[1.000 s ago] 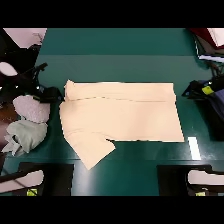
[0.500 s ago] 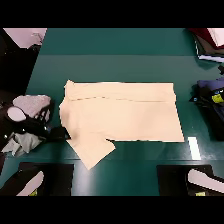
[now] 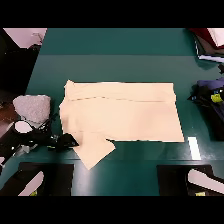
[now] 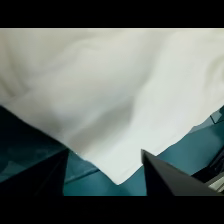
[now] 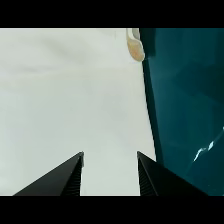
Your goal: Fold the shirts.
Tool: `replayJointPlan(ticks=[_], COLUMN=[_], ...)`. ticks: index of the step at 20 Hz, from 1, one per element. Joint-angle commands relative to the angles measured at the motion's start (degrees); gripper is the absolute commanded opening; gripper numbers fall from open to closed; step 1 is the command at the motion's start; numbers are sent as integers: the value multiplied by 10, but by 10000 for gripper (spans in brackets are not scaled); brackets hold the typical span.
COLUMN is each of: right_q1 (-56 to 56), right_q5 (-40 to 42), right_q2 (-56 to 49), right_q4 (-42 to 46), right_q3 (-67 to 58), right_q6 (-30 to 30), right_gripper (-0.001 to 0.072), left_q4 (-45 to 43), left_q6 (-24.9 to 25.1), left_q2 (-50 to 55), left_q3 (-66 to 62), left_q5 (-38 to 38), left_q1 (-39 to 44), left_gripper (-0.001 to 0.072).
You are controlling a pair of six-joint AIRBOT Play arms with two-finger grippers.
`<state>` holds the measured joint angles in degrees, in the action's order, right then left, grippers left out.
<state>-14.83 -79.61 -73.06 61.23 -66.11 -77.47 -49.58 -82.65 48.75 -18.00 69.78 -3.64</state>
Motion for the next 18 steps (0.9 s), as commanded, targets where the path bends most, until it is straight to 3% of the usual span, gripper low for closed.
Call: replayJointPlan(ticks=[1,2,3,4,9,12,13,14,18], right_q1=[1,1,1,0,-30,-78,-99,-118,-153], right_q5=[-4,-7,-11,-17,-75,-62,-60,-61,-48], right_q2=[1,0,1,1,9,49,57,59,59], right_q4=[-2,-2,-2,-1,32,96,103,103,102], right_q3=[0,0,0,0,21,113,146,177,267], right_q6=[0,0,0,0,9,16,19,25,51], right_gripper=[395,387,387,387,387,389,395,451,453], left_q4=[18,23,31,42,65,65,65,65,65], left_q6=[6,5,6,7,45,66,67,71,81], left_q2=[-1,-1,-1,-1,-1,-1,-1,-1,-1], left_q3=[8,8,8,8,-5,-26,-33,-40,-58], left_q5=[-37,-43,-51,-60,-40,-27,-32,-35,-49], left_q1=[0,0,0,0,0,0,0,0,0], left_gripper=[539,420,202,54,30,30,31,31,30])
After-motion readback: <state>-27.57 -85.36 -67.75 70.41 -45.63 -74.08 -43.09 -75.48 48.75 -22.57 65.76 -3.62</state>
